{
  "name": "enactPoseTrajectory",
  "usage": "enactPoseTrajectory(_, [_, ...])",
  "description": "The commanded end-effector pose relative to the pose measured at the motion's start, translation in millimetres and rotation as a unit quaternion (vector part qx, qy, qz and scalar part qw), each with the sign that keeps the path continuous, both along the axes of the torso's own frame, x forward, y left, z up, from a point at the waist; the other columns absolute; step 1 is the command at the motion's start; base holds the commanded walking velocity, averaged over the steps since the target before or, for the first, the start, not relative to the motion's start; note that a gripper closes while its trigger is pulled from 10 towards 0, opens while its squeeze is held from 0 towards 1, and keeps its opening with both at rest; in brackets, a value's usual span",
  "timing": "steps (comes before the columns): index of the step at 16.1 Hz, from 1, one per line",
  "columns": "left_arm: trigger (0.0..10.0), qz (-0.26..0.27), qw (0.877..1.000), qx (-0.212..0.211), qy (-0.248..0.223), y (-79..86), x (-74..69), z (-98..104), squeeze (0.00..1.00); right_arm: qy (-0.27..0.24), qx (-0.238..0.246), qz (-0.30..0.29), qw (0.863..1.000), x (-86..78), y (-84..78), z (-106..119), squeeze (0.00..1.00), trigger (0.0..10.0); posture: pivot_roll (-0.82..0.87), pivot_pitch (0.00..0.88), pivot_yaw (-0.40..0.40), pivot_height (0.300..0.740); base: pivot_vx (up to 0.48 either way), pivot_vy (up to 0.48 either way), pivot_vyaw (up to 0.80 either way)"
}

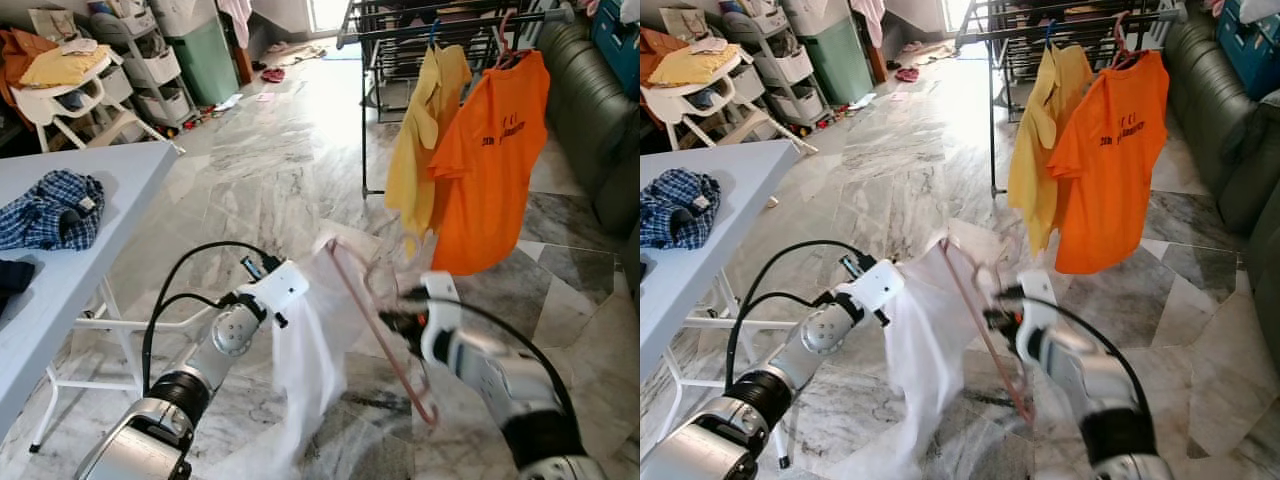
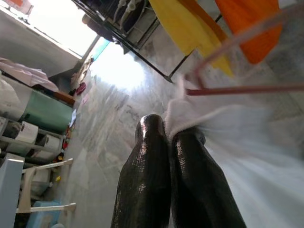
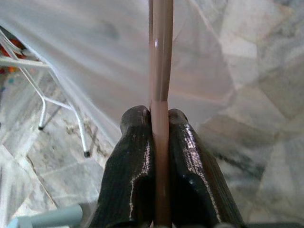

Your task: Hang hanger

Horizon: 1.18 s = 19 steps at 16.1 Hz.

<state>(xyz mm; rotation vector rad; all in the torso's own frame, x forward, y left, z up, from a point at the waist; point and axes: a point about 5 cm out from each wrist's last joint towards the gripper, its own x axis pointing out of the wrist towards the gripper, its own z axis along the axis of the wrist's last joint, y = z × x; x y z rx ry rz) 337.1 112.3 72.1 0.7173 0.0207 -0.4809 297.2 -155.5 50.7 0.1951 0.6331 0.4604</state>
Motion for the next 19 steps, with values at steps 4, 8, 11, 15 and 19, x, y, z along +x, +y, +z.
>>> enactPoseTrajectory(4, [10.0,0.021,0.999,-0.032,-0.038,8.6,6.9,16,0.00,0.035,0.036,-0.024,0.998,-6.7,0.0,-14,0.00,10.0,-0.17,0.027,0.174,0.740,0.000,0.000,0.00])
enactPoseTrajectory(8, [10.0,0.003,0.999,-0.034,-0.039,4.2,7.0,18,0.00,0.046,0.046,-0.004,0.998,-16.1,9.7,-23,0.00,10.0,-0.17,0.029,0.182,0.740,0.000,0.000,0.00])
enactPoseTrajectory(11, [10.0,-0.006,0.999,-0.029,-0.041,3.2,8.1,20,0.00,0.042,0.051,0.036,0.997,-21.7,10.2,-26,0.00,10.0,-0.16,0.027,0.185,0.740,0.000,0.000,0.00])
enactPoseTrajectory(15, [10.0,-0.019,0.998,-0.031,-0.055,-0.7,9.2,25,0.00,0.067,0.041,0.082,0.994,-35.5,14.9,-38,0.00,10.0,-0.16,0.028,0.184,0.740,0.000,0.000,0.00])
enactPoseTrajectory(19, [10.0,-0.076,0.996,-0.025,-0.030,-7.1,-3.8,13,0.00,0.071,0.004,0.093,0.993,-39.2,8.8,-45,0.00,10.0,-0.16,0.028,0.177,0.740,0.000,0.000,0.00])
